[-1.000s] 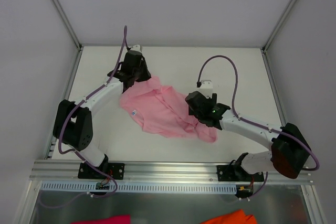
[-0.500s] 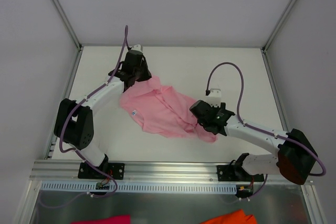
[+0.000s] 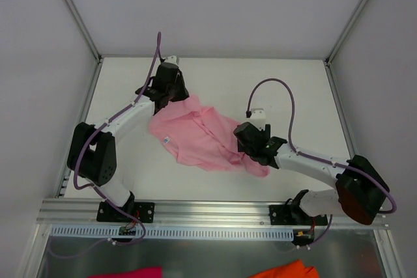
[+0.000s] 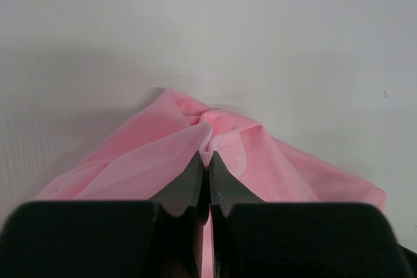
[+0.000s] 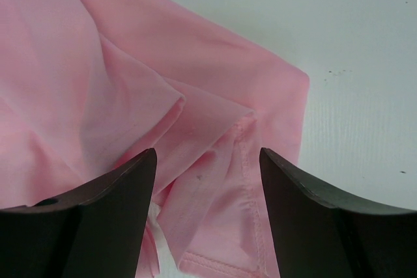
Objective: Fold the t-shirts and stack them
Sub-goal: Flatten out the tshirt
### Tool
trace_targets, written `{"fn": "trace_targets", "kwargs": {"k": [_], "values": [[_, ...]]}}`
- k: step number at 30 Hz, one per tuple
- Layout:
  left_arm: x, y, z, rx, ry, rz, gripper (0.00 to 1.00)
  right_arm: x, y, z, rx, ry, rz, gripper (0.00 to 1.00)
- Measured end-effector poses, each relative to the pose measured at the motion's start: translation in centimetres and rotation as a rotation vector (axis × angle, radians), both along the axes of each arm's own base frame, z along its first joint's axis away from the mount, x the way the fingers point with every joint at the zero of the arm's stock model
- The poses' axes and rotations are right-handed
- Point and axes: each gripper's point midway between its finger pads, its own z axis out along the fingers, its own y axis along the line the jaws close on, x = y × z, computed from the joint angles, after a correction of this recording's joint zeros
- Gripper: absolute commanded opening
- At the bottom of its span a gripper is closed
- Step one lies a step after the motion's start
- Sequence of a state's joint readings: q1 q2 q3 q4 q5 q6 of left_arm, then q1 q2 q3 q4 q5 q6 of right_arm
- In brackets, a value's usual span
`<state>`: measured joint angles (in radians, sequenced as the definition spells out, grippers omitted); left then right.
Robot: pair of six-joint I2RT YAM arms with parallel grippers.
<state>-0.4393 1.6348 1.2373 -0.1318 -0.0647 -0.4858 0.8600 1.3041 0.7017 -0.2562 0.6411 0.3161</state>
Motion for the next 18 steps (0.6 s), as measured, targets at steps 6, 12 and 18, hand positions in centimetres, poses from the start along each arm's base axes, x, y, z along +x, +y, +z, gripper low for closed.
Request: {"fn": "trace_targets", "kwargs": {"k": [6,12,18], "values": [[0.0,0.0,0.0,0.004,-0.001,-0.002,0.0,1.0,-0.7,-2.1,0.018,0.028,0.007,0.68],[0.0,0.0,0.0,0.005,0.0,-0.003,0.0,2.3,-1.4,-3.3,0.019,0.051,0.007,0.68],[-0.1,0.1,0.0,0.007,0.003,-0.003,0.0,3.0,-0.5,-3.6,0.034,0.054,0.065,0.67]]}}
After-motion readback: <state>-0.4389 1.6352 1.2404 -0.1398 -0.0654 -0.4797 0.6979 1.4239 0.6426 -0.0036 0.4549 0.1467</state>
